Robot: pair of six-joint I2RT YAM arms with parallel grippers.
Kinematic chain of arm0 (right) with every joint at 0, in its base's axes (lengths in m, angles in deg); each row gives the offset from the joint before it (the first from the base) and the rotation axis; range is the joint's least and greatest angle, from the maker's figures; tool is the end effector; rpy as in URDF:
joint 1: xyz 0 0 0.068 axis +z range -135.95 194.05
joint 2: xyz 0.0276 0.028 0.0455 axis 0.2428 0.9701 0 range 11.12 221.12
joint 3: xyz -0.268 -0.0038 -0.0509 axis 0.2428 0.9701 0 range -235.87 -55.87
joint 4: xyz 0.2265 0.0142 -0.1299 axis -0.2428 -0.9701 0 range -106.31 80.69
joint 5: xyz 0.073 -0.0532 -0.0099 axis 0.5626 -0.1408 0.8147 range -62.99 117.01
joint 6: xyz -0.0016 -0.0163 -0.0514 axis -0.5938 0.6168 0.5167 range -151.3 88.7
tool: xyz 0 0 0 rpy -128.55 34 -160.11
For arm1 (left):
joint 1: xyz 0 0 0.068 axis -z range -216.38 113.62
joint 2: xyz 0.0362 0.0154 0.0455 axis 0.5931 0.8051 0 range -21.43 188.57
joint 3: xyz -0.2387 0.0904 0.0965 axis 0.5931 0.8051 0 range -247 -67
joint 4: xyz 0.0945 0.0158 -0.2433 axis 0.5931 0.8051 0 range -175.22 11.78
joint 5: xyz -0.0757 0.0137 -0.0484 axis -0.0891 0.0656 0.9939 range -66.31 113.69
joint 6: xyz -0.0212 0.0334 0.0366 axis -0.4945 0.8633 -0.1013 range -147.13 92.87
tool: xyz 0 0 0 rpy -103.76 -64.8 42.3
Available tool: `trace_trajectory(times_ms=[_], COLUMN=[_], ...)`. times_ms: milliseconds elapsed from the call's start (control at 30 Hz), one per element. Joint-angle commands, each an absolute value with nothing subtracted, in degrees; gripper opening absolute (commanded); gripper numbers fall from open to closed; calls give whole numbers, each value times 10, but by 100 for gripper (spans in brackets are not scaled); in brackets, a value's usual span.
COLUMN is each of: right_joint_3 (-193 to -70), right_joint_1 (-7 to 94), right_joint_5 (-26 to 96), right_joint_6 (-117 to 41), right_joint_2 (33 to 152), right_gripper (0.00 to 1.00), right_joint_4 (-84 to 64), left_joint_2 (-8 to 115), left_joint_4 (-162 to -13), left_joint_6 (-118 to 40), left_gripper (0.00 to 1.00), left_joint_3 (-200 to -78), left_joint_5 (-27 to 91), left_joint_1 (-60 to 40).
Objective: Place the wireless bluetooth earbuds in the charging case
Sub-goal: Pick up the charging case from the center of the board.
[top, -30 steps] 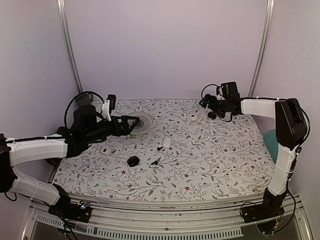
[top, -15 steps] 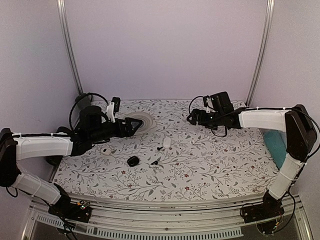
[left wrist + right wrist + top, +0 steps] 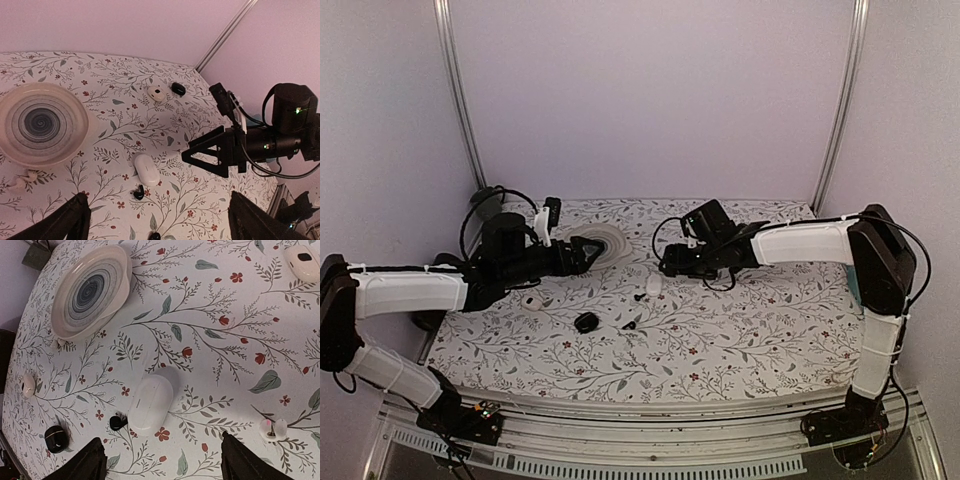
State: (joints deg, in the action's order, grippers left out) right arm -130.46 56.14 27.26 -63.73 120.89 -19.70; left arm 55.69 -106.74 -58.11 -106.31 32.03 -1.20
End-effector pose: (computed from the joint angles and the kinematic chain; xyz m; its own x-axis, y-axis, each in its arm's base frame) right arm 0.3123 0.2822 0.1915 -0.8080 -0.0073 -0.5891 -0.2834 0.8814 0.3779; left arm 0.2393 -0.1750 0.2375 -0.5486 -0.2365 -0.8019 0.4683 0.7077 -0.5291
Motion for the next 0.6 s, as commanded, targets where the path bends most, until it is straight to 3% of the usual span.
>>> trace_trajectory(times_ms=[0,300,567], right_joint_3=[-1369,-1424,-1447], right_joint_1=[577,582,584], right_joint_5=[230,249,267], right_joint_6=[-640,-638,-639], right_joint_2=[1252,1323,1360], right_gripper=[75,56,54], right_joint_4=[-244,-269,-273], left_joint_2=[559,551,548], left_joint_4=[-1060,-1054,-1054], left_joint_6=[-584,-581,-581], left_gripper=[96,96,96], left_joint_3=[-1075,-1071,-1068], left_joint_5=[324,328,331], left_joint_1=[-23,-28,-31])
